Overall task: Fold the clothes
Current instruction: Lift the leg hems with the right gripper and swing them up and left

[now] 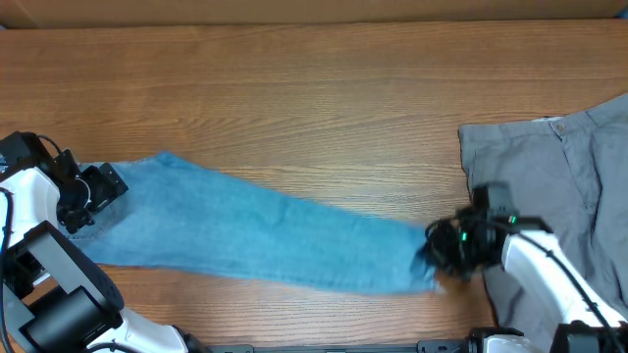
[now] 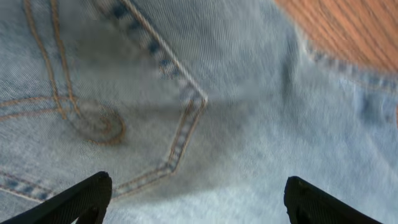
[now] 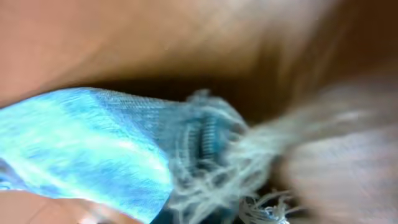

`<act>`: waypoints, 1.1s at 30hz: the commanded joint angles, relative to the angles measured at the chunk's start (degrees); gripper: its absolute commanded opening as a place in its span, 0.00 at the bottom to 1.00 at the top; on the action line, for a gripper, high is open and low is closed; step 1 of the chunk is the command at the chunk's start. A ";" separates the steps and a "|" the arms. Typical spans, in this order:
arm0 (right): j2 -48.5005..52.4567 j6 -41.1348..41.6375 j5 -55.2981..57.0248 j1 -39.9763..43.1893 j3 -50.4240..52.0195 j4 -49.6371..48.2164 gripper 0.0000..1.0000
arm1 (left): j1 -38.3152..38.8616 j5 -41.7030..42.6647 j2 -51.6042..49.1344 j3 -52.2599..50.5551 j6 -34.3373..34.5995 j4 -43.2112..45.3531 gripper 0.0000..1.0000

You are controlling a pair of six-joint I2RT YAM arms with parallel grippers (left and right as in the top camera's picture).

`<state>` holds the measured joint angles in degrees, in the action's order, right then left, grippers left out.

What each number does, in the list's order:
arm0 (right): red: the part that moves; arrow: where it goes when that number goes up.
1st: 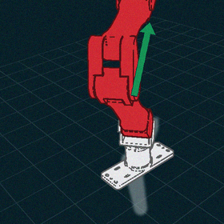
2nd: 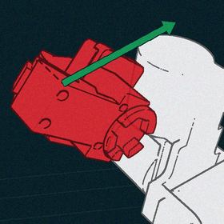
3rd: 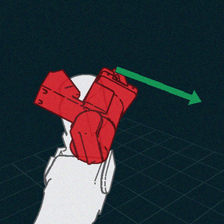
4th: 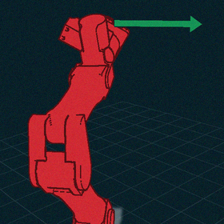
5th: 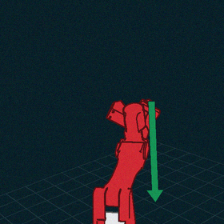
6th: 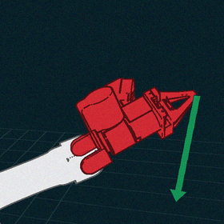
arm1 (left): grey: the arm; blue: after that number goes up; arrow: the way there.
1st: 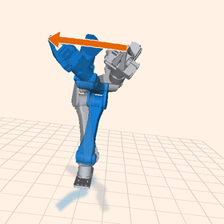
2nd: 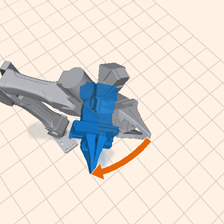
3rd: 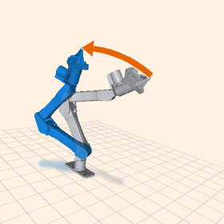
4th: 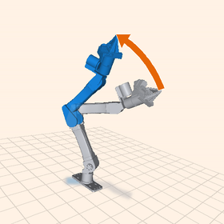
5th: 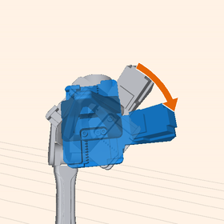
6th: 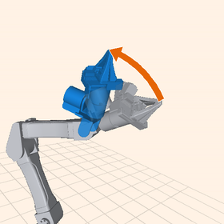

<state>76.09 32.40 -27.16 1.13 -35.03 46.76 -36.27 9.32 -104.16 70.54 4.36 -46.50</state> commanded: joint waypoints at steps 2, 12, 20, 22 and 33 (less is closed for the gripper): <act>-0.37 -1.40 9.88 0.24 -14.64 2.16 0.04 | -1.29 2.73 -0.09 2.99 0.76 -2.43 0.91; -0.31 -4.39 17.70 0.24 -26.62 3.52 0.04 | -2.38 5.35 -0.09 8.09 0.79 -7.76 0.91; -0.31 -8.33 21.31 1.62 -33.07 3.08 0.04 | -2.38 14.53 -0.04 10.91 -2.05 -11.72 0.88; -0.24 -8.90 21.68 3.41 -37.88 4.96 0.04 | -2.38 14.56 -0.04 13.68 -2.71 -14.84 0.86; 4.13 -11.23 18.62 9.86 -60.54 11.43 0.04 | -2.29 23.34 0.04 32.70 -5.66 -30.18 0.87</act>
<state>78.43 22.11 -6.98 11.27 -92.14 58.30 -38.39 27.42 -104.16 98.83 1.58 -75.07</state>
